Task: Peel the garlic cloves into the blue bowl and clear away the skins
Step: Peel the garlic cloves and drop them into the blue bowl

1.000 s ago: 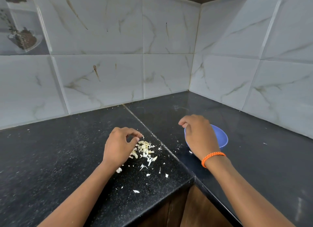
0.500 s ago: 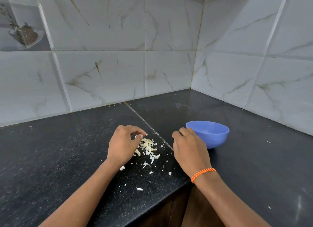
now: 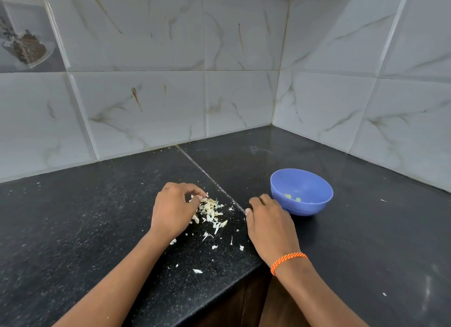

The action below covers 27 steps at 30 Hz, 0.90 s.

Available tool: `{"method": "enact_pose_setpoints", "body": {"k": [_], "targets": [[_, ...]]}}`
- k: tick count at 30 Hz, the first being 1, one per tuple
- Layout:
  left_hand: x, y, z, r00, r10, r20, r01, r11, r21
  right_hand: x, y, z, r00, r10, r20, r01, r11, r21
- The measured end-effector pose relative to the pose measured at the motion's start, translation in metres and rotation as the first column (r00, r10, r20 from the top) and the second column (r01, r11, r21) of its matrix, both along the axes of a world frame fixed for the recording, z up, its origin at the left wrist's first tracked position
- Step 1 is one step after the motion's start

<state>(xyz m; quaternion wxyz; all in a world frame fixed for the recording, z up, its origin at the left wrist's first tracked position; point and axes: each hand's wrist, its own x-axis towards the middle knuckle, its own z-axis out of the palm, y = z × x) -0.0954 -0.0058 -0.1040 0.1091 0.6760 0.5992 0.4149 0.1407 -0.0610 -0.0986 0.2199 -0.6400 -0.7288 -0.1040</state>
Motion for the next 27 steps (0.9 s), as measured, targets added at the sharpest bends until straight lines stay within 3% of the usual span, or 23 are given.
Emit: {"method": "enact_pose_setpoints", "body": {"k": [5, 11, 15, 17, 20, 22, 27], "targets": [[0.003, -0.003, 0.000, 1.000, -0.022, 0.005, 0.022, 1.000, -0.020, -0.007, -0.004, -0.008, 0.997, -0.042, -0.063, 0.036, 0.994, -0.105], [0.001, -0.002, -0.001, 0.999, -0.035, 0.024, 0.035, 0.999, -0.030, -0.032, 0.006, -0.004, 0.967, 0.094, -0.239, -0.139, 0.973, -0.182], [-0.001, 0.000, -0.001, 0.998, -0.040, 0.041, 0.040, 0.999, -0.012, -0.039, 0.009, 0.000, 0.889, 0.253, -0.381, -0.305, 0.949, -0.083], [-0.003, 0.000, 0.000, 0.998, -0.032, 0.051, 0.033, 0.999, -0.017, -0.030, 0.014, 0.000, 0.824, 0.251, -0.508, -0.285, 0.959, 0.012], [-0.004, 0.000, 0.003, 0.997, -0.025, 0.076, 0.027, 0.999, -0.023, -0.007, 0.023, 0.002, 0.731, 0.154, -0.665, -0.179, 0.983, 0.030], [-0.005, 0.000, 0.003, 0.997, -0.015, 0.081, 0.016, 1.000, -0.013, 0.001, 0.023, 0.004, 0.734, 0.088, -0.673, -0.147, 0.989, -0.031], [-0.001, -0.001, 0.001, 0.994, -0.011, 0.111, 0.017, 0.998, -0.057, -0.031, 0.013, -0.002, 0.855, 0.065, -0.514, -0.181, 0.967, -0.180]]}}
